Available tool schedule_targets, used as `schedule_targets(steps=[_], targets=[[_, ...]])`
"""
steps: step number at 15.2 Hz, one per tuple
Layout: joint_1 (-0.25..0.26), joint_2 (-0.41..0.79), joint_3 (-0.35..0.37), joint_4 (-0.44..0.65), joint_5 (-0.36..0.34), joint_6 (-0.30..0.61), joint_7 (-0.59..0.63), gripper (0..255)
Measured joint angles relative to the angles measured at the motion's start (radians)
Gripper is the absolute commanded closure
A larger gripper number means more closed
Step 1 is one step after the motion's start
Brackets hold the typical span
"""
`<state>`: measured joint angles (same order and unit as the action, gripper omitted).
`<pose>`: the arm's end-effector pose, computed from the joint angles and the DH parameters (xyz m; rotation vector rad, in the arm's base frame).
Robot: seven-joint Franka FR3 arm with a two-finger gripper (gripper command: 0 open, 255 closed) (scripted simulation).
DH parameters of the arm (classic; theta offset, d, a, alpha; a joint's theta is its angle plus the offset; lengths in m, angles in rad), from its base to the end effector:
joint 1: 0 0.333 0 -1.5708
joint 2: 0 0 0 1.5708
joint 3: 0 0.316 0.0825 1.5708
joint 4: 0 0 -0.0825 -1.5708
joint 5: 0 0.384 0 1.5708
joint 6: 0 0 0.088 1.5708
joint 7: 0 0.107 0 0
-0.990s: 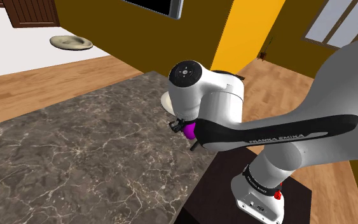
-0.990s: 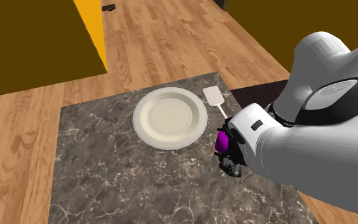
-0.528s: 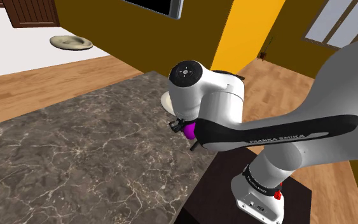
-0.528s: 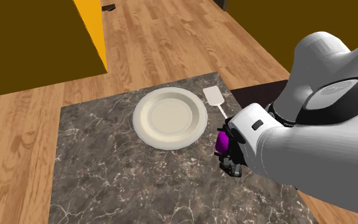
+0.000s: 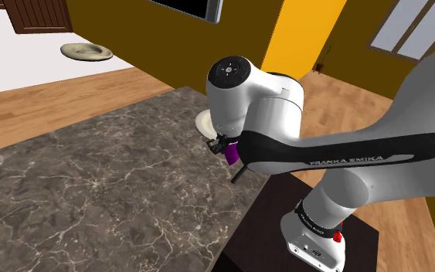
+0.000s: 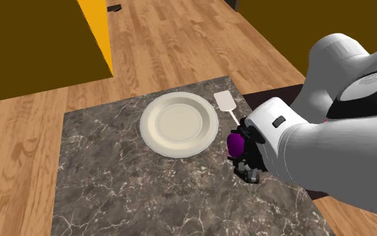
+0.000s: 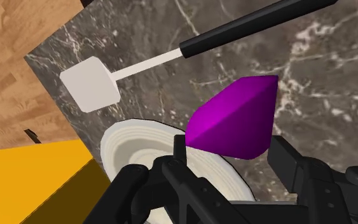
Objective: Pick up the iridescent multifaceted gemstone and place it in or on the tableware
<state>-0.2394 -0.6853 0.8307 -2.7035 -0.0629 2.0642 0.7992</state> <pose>0.3075 0.1712 0.3695 2.5734 -0.4358 0.2734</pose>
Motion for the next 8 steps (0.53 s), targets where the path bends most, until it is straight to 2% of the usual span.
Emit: schedule_targets(steps=[8], targets=[[0.023,-0.055,-0.060,0.065,0.000,-0.111,-0.058,255]])
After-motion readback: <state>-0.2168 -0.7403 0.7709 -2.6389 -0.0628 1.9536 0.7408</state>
